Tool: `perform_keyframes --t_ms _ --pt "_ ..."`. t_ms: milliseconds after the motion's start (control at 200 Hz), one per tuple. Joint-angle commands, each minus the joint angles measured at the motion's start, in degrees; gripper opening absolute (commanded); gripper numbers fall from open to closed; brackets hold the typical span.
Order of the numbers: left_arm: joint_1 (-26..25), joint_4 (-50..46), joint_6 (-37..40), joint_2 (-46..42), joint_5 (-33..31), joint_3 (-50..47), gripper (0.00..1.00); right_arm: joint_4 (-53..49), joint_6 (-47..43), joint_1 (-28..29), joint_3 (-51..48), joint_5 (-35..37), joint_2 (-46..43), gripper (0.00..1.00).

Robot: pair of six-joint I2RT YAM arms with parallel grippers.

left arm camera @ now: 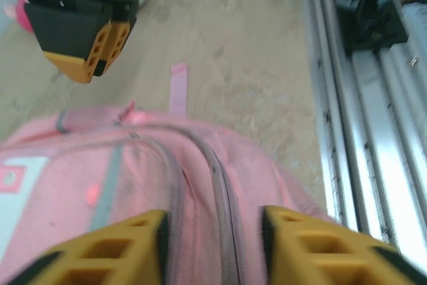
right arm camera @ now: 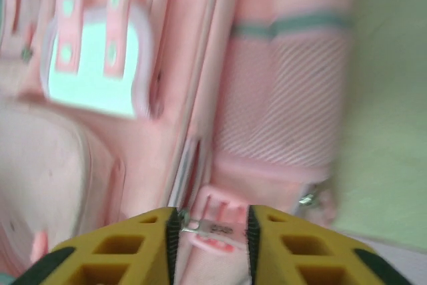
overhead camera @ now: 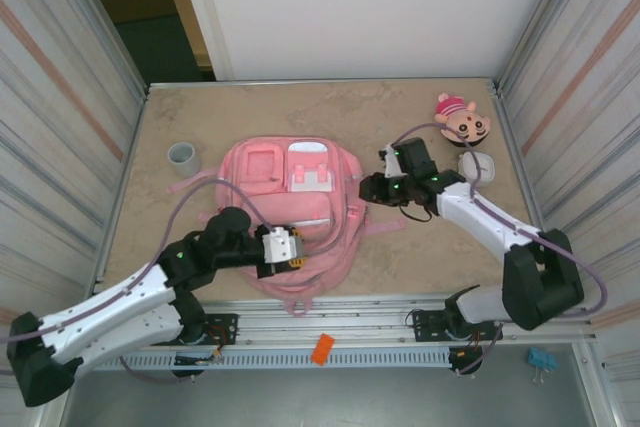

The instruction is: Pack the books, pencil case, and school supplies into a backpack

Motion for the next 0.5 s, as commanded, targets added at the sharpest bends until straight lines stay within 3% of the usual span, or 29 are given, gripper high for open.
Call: perform_keyframes --t_ms 0,190,311,391,496 --pt "-0.13 -2.03 -1.92 -5.45 -0.69 1.94 0.55 3.83 -3.16 -0.18 -2.16 4.92 -6.7 0.37" --pt "-0.01 -4.72 0.34 -7.61 -13.0 2.25 0.64 7.15 -7.39 -0.11 -5.9 2.83 -12.95 0.49" --pt "-0.01 -7.99 3.98 -1.07 -18.22 4.38 0.65 8.6 -10.34 0.88 -7.25 1.83 -14.23 0.53" --pt "-0.08 -8.61 5.4 4.79 -19.42 5.83 0.76 9.77 -11.14 1.7 -8.17 2.05 -14.98 0.53" --pt "0.0 -6.37 5.39 11.69 -22.2 6.9 0.79 11.68 -12.28 2.98 -9.25 2.48 -15.73 0.54"
